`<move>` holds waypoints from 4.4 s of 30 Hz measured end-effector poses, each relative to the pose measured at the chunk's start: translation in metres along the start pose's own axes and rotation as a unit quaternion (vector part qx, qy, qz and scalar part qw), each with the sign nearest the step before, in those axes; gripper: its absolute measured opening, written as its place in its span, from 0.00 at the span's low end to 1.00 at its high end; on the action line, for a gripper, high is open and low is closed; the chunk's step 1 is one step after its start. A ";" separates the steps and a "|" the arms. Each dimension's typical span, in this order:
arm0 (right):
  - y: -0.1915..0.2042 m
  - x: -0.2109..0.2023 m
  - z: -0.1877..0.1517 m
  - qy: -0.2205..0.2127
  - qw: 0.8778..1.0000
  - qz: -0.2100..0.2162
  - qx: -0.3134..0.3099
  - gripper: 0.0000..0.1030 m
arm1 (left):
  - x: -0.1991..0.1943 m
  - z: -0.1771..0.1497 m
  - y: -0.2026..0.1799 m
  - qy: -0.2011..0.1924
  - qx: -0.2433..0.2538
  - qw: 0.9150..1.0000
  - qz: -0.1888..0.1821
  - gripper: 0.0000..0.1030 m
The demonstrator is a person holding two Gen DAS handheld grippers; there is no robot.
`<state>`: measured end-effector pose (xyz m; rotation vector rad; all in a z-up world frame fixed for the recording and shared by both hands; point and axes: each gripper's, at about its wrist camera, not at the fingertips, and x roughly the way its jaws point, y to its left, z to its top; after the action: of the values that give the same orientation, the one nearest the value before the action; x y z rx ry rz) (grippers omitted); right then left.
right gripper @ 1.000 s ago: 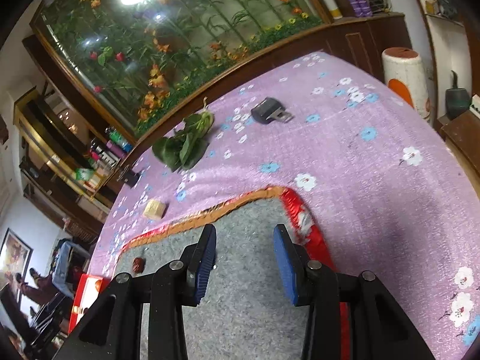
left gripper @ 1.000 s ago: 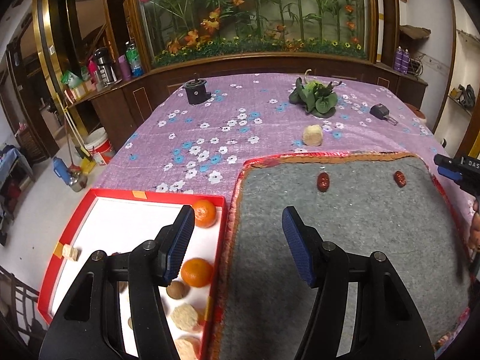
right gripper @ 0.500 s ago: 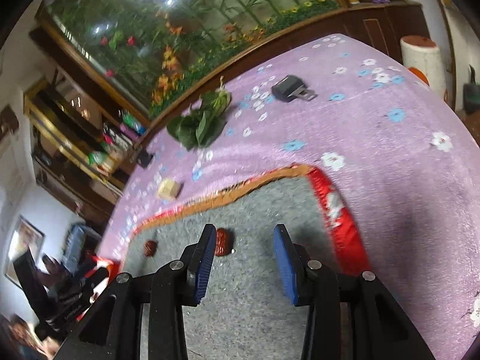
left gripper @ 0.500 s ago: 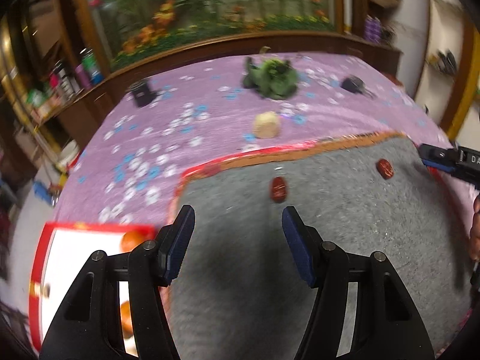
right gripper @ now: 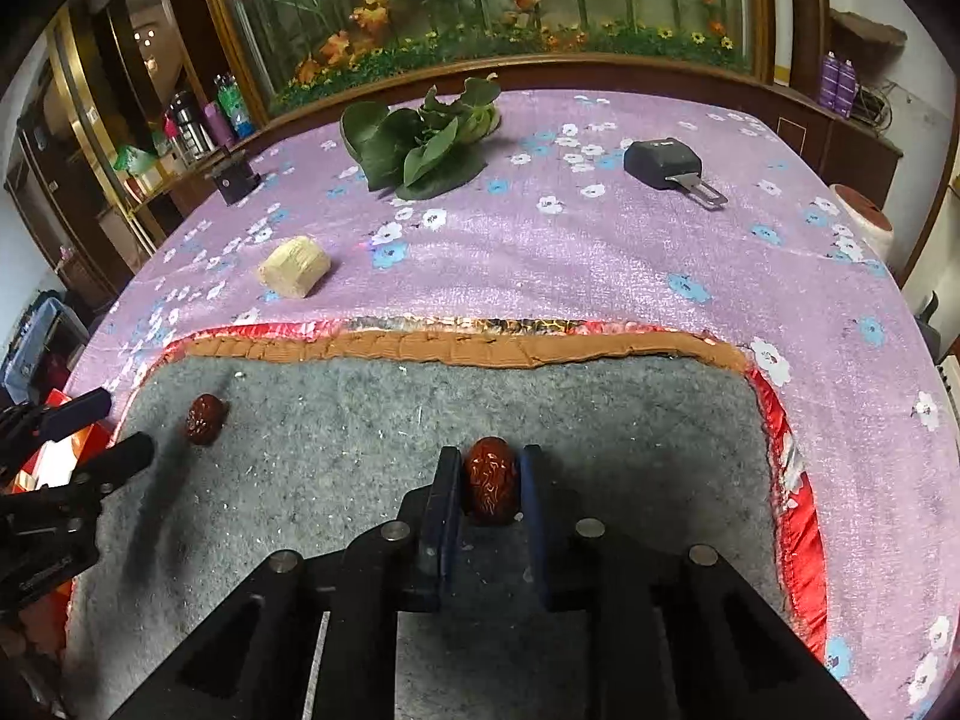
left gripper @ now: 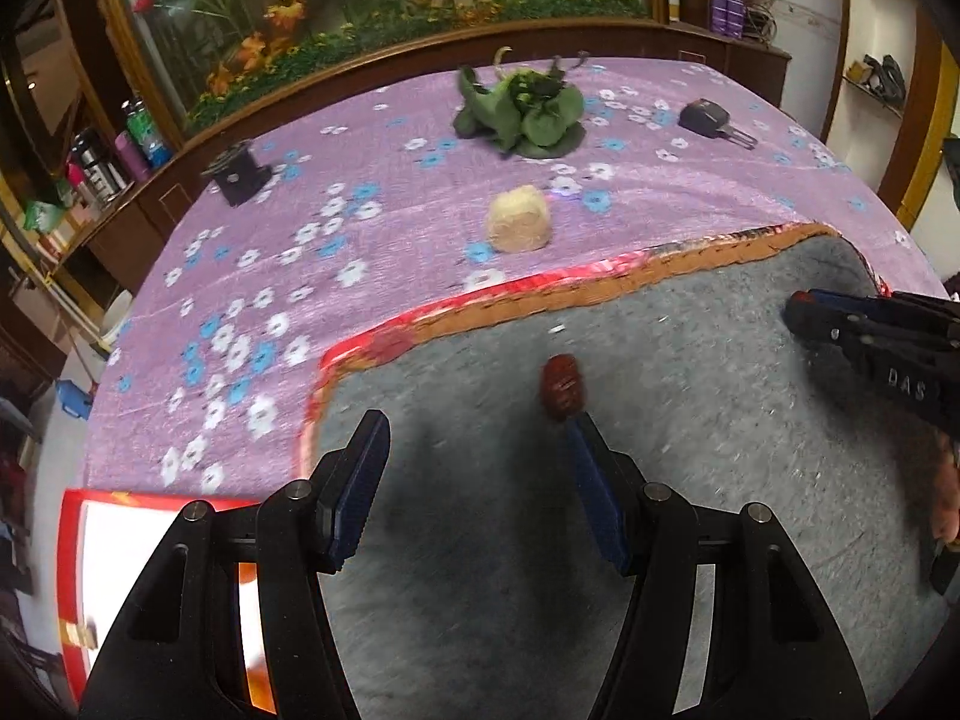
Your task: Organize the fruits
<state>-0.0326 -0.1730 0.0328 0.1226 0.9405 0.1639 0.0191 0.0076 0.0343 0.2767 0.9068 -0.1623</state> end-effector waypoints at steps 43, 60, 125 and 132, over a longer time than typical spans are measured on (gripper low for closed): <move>0.220 -0.098 -0.015 -0.115 0.949 0.285 -0.074 0.18 | -0.200 -0.127 0.151 -0.206 -0.207 0.950 0.112 0.17; 0.333 -0.036 -0.066 -0.006 0.947 0.292 -0.135 0.18 | -0.141 -0.182 0.202 -0.119 -0.242 0.947 0.172 0.17; 0.205 -0.153 -0.080 -0.152 0.948 0.268 -0.084 0.47 | -0.213 -0.152 0.098 -0.164 -0.170 0.939 0.250 0.78; 0.188 -0.161 -0.087 -0.170 0.949 0.254 -0.083 0.47 | -0.209 -0.142 0.084 -0.150 -0.162 0.942 0.251 0.78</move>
<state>-0.2123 -0.0168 0.1423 0.2295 0.5319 0.6768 -0.1931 0.1359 0.1312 0.1615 0.5240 0.4064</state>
